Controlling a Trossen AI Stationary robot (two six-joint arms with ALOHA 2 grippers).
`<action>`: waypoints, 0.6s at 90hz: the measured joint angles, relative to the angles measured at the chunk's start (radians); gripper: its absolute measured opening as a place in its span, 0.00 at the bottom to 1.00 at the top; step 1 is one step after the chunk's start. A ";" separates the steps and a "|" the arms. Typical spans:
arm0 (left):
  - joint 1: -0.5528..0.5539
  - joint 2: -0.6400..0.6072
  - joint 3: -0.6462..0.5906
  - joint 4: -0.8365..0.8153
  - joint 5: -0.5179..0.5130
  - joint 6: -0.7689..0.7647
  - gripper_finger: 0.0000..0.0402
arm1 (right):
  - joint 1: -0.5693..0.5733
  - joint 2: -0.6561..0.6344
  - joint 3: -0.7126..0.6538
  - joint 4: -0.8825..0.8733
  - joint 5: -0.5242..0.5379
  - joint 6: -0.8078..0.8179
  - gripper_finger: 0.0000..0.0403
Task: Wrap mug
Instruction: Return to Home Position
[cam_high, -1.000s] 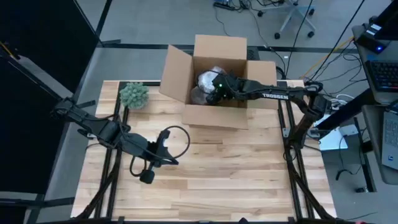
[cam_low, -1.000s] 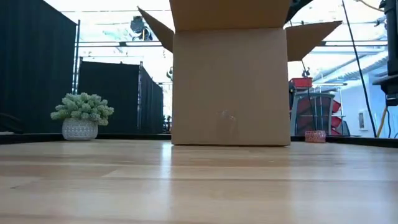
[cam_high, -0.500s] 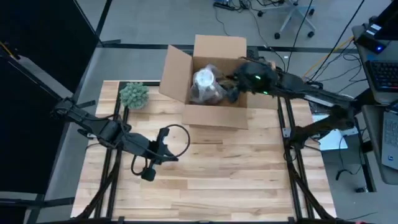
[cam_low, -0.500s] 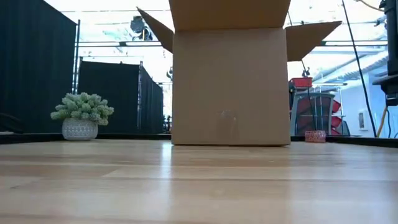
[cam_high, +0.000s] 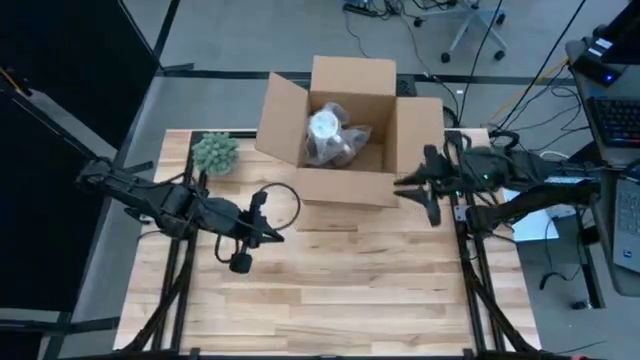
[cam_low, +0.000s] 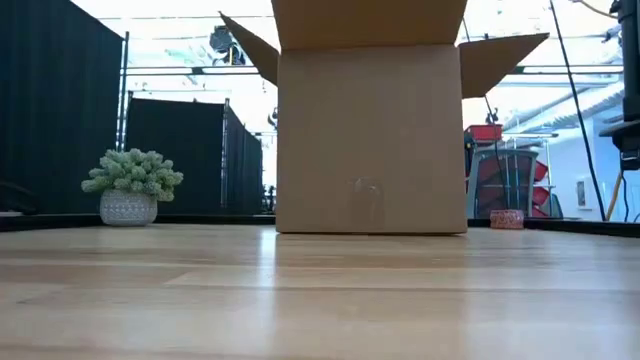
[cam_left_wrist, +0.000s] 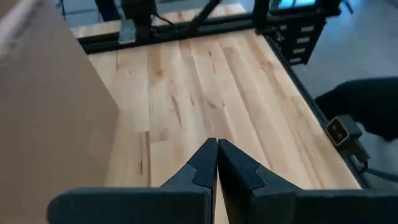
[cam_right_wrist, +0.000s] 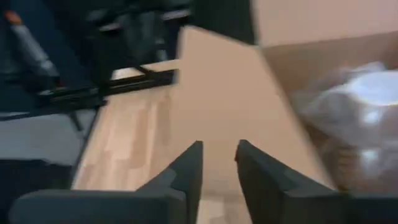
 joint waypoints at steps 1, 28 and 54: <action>0.002 -0.005 -0.005 0.003 0.000 -0.001 0.00 | 0.006 -0.009 -0.015 0.010 -0.001 0.003 0.15; 0.086 -0.100 -0.187 0.088 0.088 -0.059 0.00 | 0.076 -0.188 -0.371 0.295 0.006 0.056 0.01; 0.145 -0.153 -0.338 0.273 0.134 -0.069 0.00 | 0.080 -0.248 -0.563 0.495 -0.035 0.071 0.00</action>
